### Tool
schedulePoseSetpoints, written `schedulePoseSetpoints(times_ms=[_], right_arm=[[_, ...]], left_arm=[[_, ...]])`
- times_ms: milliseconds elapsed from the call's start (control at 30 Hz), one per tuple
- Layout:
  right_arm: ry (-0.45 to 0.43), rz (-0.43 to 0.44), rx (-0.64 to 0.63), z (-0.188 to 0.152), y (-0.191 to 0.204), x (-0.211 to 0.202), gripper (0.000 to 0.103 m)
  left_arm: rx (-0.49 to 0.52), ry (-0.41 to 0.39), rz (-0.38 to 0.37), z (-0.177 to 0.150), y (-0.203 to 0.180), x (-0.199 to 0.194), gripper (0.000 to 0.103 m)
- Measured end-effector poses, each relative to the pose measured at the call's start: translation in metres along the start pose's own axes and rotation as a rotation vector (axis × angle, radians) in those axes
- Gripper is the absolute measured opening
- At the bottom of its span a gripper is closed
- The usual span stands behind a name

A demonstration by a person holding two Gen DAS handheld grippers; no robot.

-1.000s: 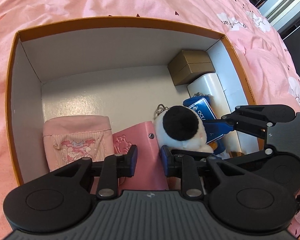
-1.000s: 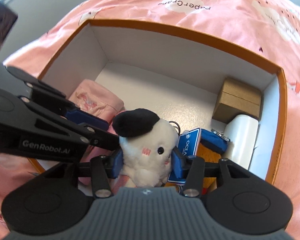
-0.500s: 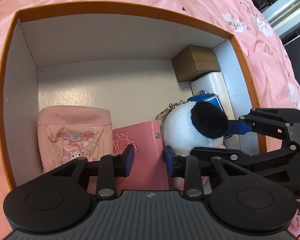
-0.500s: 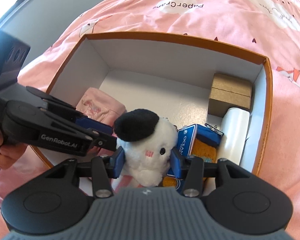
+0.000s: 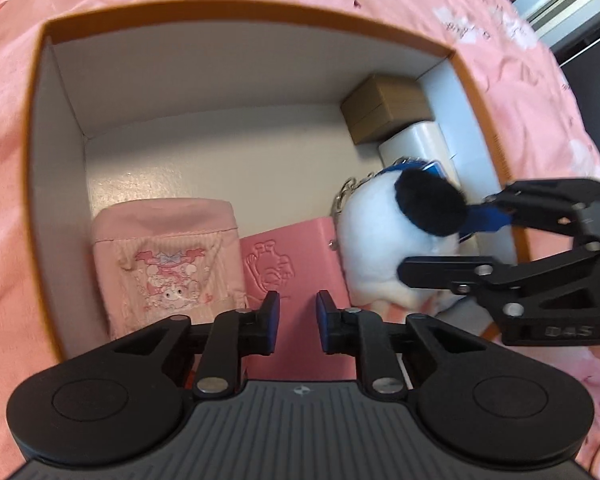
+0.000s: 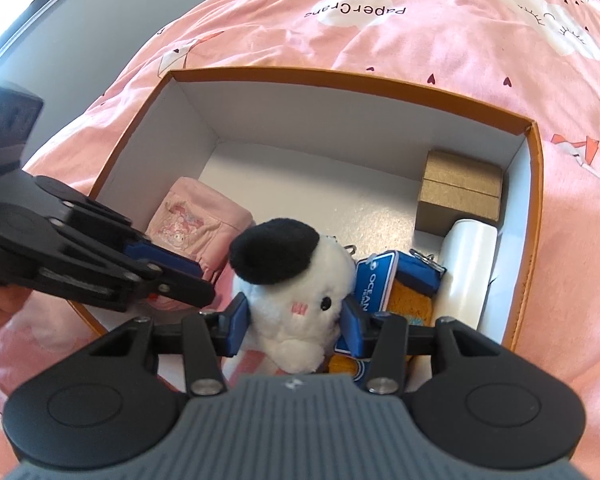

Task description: Organize objects

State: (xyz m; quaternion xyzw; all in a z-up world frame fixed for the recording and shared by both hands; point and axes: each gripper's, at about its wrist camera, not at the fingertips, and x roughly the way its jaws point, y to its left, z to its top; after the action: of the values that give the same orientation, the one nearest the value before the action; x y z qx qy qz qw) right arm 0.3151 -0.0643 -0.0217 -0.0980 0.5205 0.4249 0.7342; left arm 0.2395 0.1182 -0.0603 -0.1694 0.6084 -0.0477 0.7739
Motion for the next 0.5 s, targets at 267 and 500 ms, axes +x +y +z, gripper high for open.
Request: schedulePoseSetpoints(times_ms=[267, 500], right_arm=[[0.051, -0.07, -0.066, 0.002, 0.015, 0.013, 0.05], [0.086, -0.108, -0.098, 0.005, 0.022, 0.024, 0.05]], left_arm=[[-0.02, 0.055, 0.052, 0.002, -0.005, 0.028, 0.011], [-0.047, 0.009, 0.057, -0.004, 0.0, 0.01, 0.013]])
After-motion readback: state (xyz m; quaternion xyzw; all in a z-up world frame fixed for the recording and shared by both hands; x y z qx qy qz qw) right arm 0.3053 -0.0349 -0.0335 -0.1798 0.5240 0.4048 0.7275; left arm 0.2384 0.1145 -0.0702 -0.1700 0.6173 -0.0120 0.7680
